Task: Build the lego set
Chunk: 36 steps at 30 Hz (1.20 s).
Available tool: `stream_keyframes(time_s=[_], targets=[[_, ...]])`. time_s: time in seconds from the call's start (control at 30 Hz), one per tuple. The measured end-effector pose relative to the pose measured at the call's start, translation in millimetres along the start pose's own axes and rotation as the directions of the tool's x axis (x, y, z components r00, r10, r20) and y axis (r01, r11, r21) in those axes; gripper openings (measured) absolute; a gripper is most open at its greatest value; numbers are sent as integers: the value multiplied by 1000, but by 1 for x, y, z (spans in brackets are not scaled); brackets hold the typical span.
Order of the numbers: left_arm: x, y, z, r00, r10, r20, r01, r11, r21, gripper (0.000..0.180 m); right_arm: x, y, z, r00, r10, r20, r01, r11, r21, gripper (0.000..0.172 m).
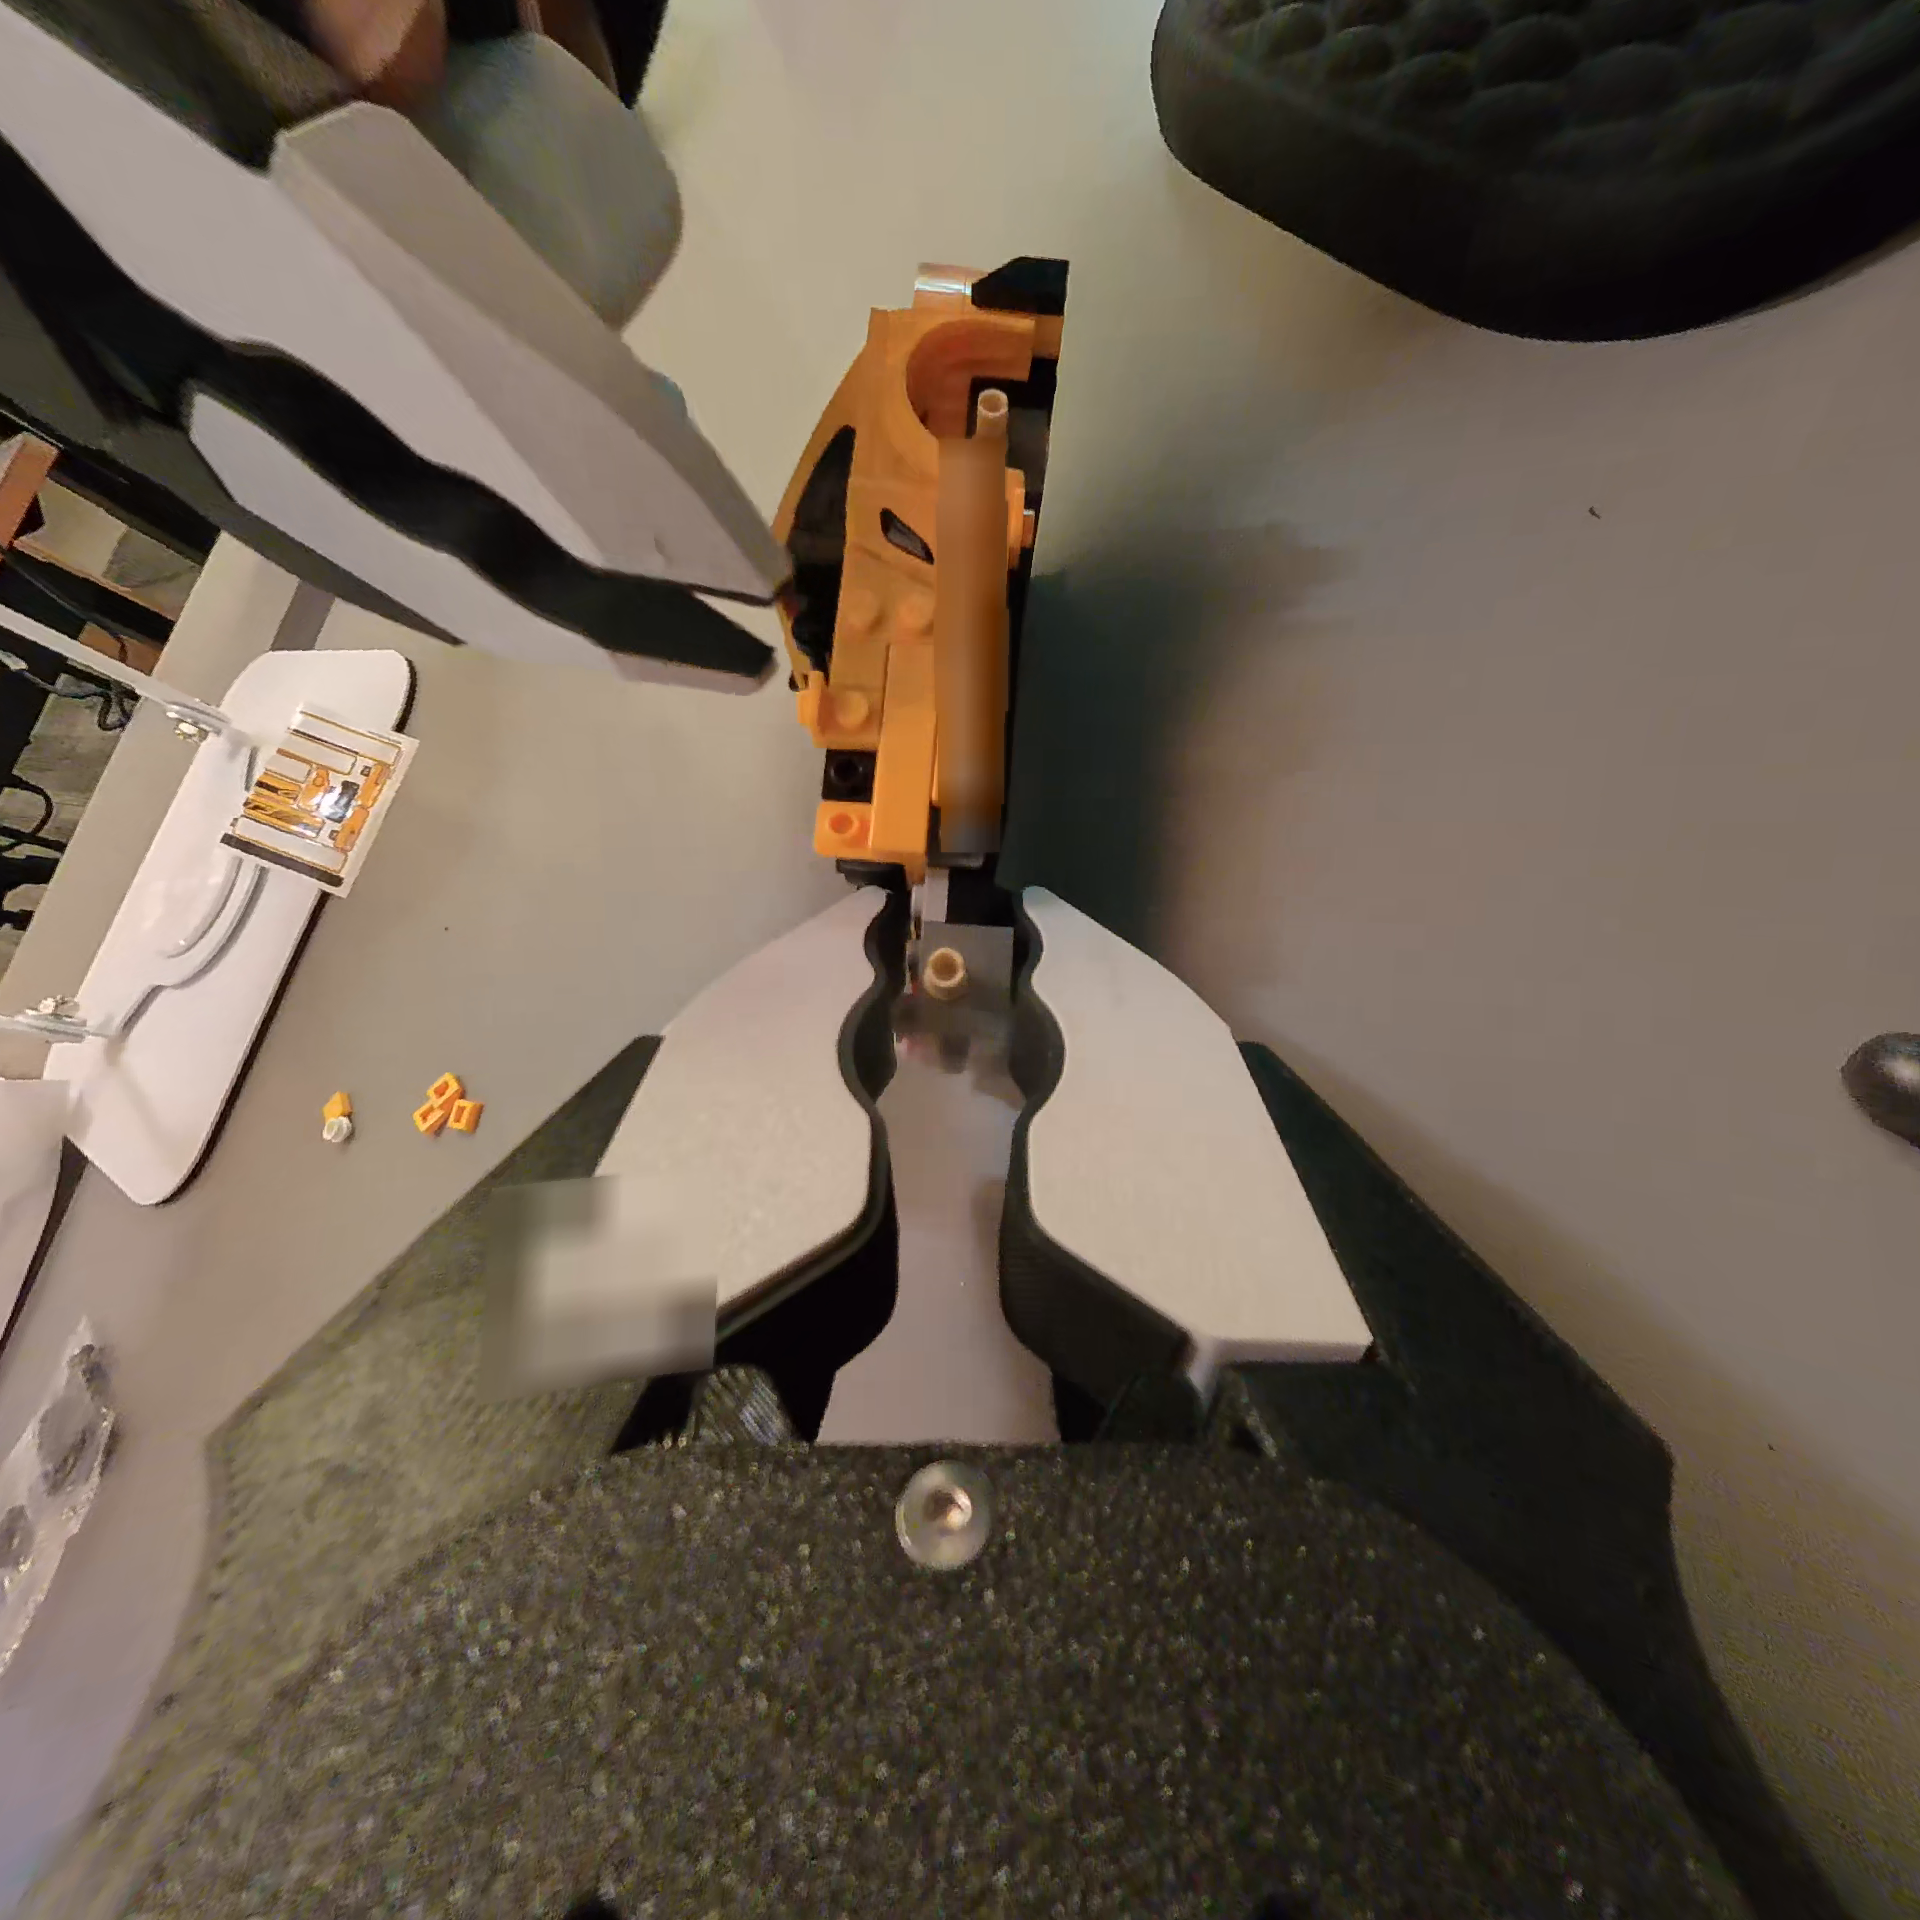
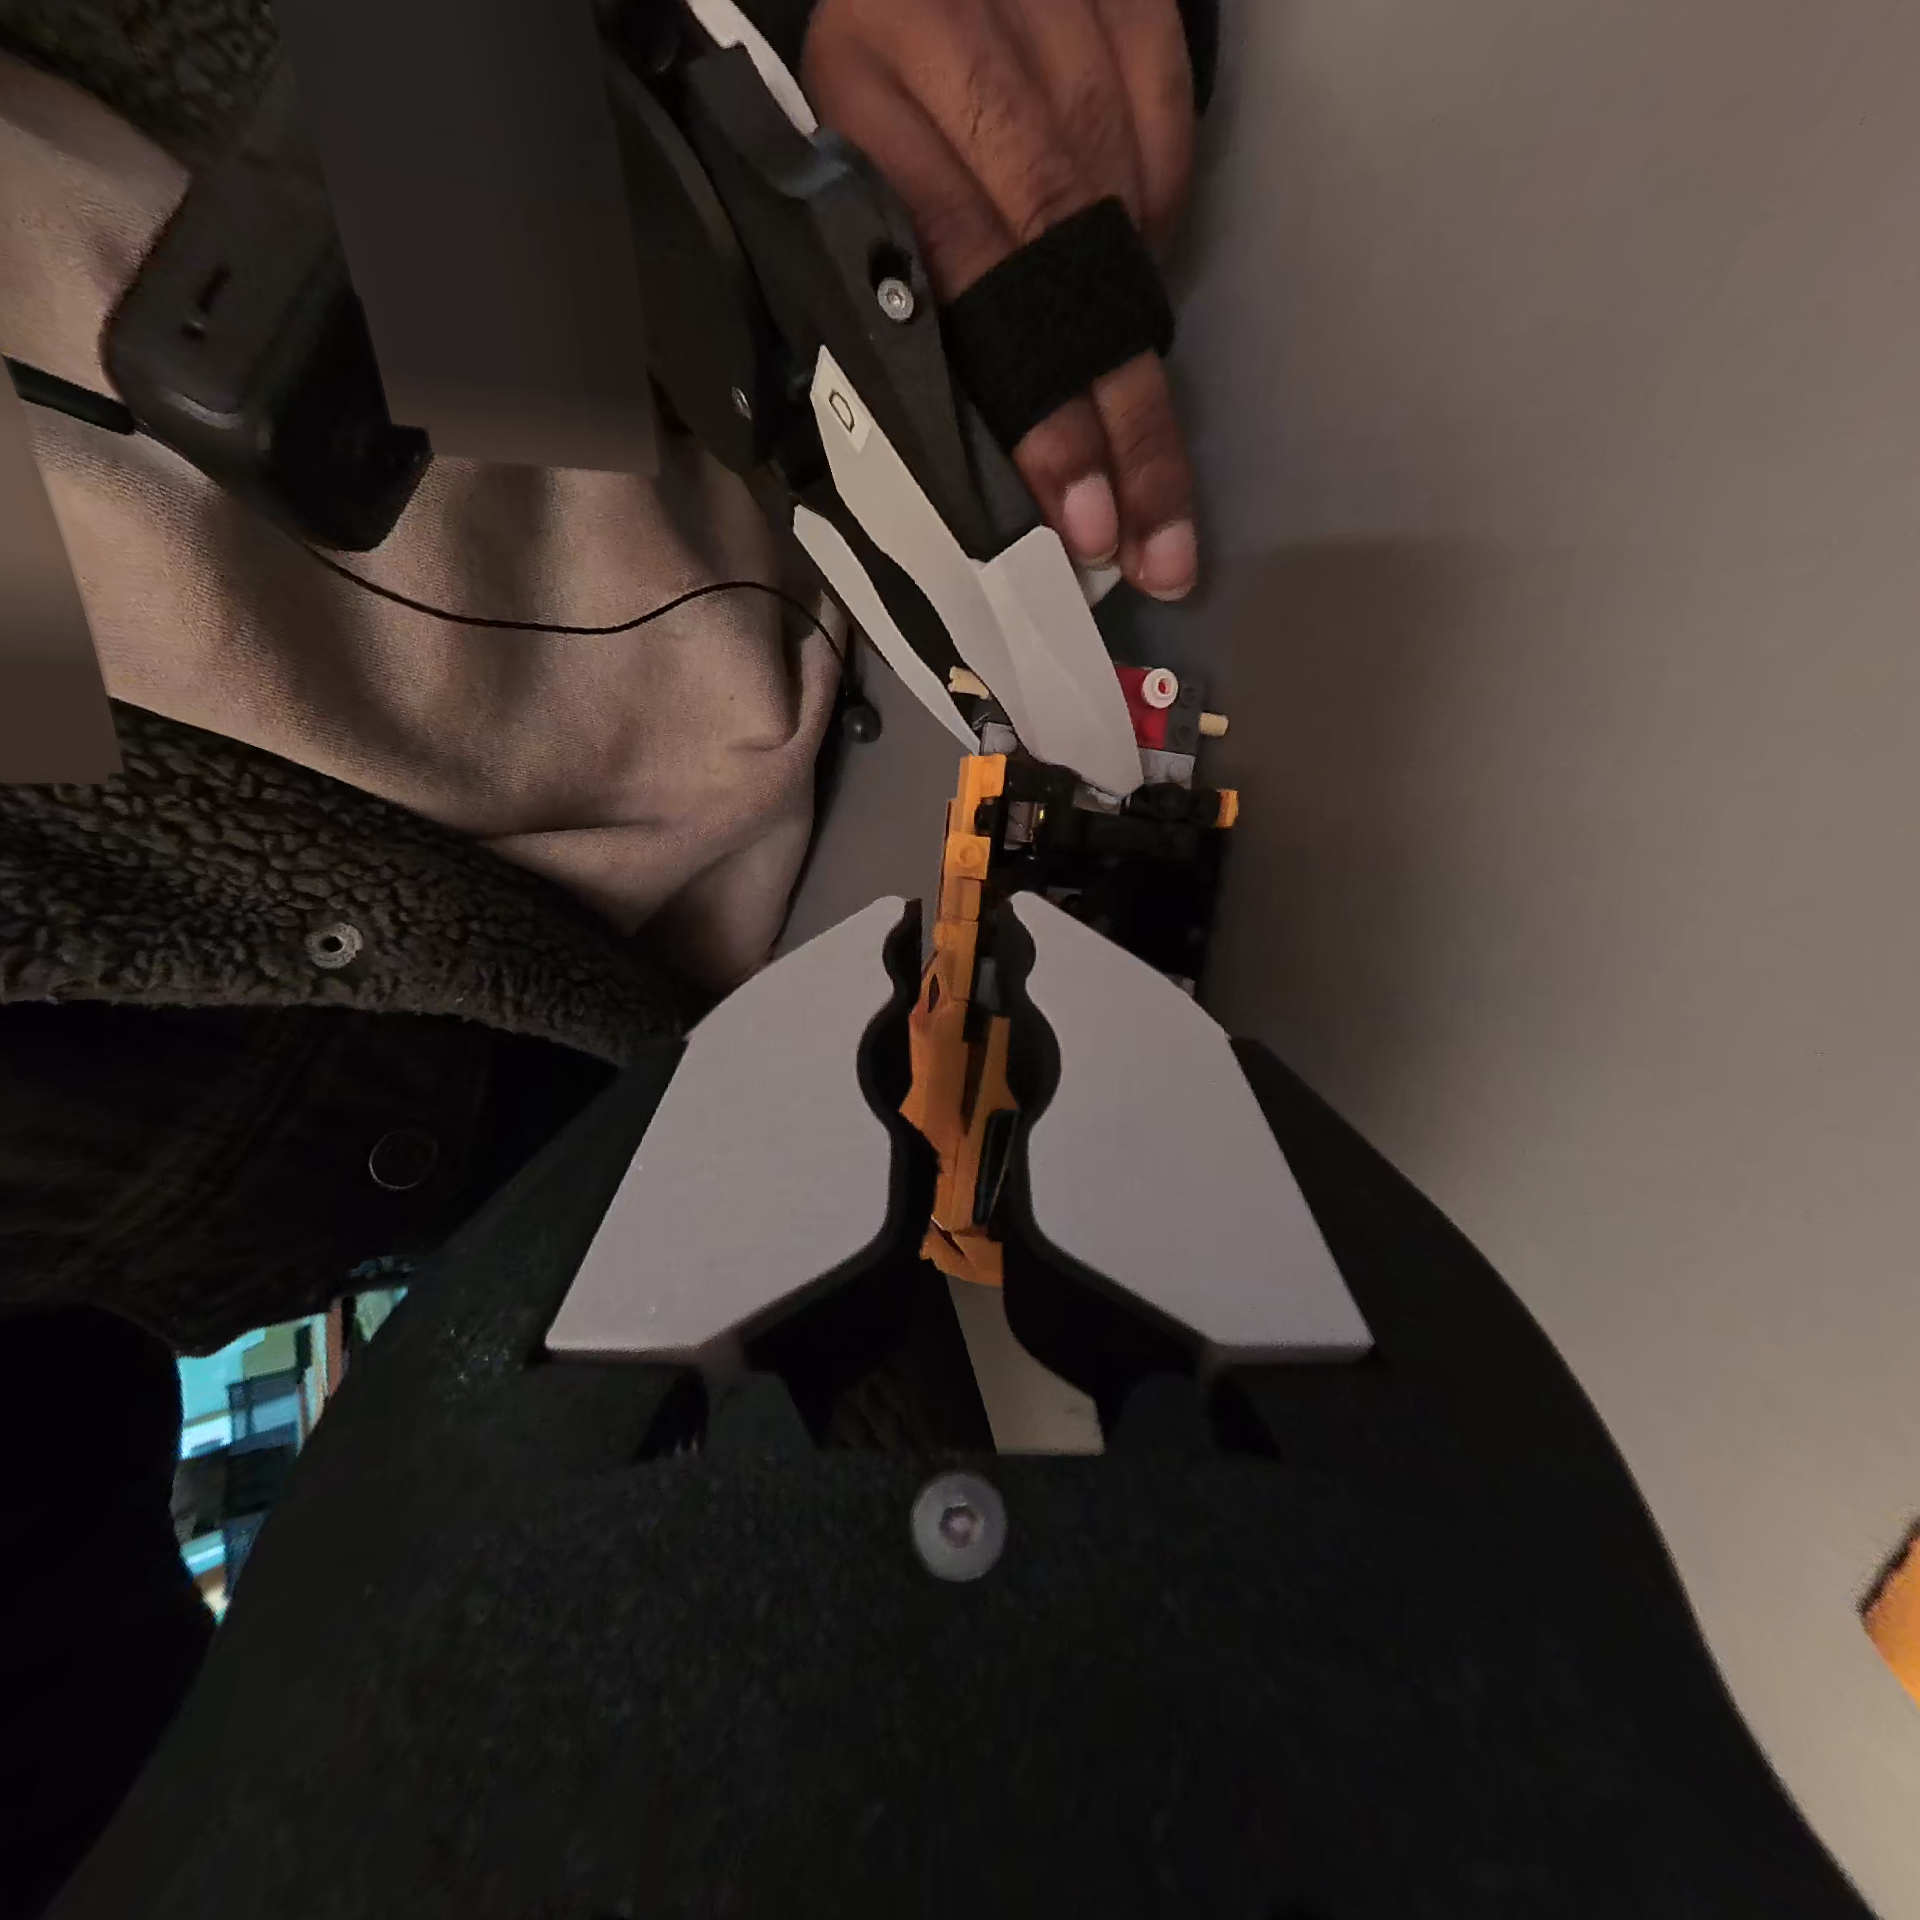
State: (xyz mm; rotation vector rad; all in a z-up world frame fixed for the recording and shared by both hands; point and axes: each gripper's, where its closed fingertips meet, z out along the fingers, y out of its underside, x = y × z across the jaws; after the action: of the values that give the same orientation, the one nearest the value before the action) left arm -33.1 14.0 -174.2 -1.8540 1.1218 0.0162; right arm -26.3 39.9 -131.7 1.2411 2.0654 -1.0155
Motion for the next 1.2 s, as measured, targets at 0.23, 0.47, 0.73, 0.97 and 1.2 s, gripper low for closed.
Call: stream_keyframes(time_s=[0.23, 0.47, 0.73, 0.97, 1.2], targets=[[-2, 1, 1, 1000, 3, 1, -3, 1000, -6, 18, 2, 6, 17, 1000, 10, 12, -9, 997, -82, 7], [-3, 4, 7, 1000, 5, -6, -5, 1000, -16, 17, 2, 6, 19, 1000, 2, 12, -1, 997, -83, 6], [-4, 1, 6, 943, -261, -204, 277, 960, 51, 18, -3, -14, -33, 989, -65, -132, 103, 947, 304, 7], [-4, 0, 9, 890, -358, -283, 388, 920, 55, 19, 29, 61, -55, 760, -49, -648, 262, 936, 237, 11], [-2, -1, 9, 883, -356, -305, 392, 918, 60, 19, 42, 118, -21, 661, -80, -746, 220, 971, 90, 16]])
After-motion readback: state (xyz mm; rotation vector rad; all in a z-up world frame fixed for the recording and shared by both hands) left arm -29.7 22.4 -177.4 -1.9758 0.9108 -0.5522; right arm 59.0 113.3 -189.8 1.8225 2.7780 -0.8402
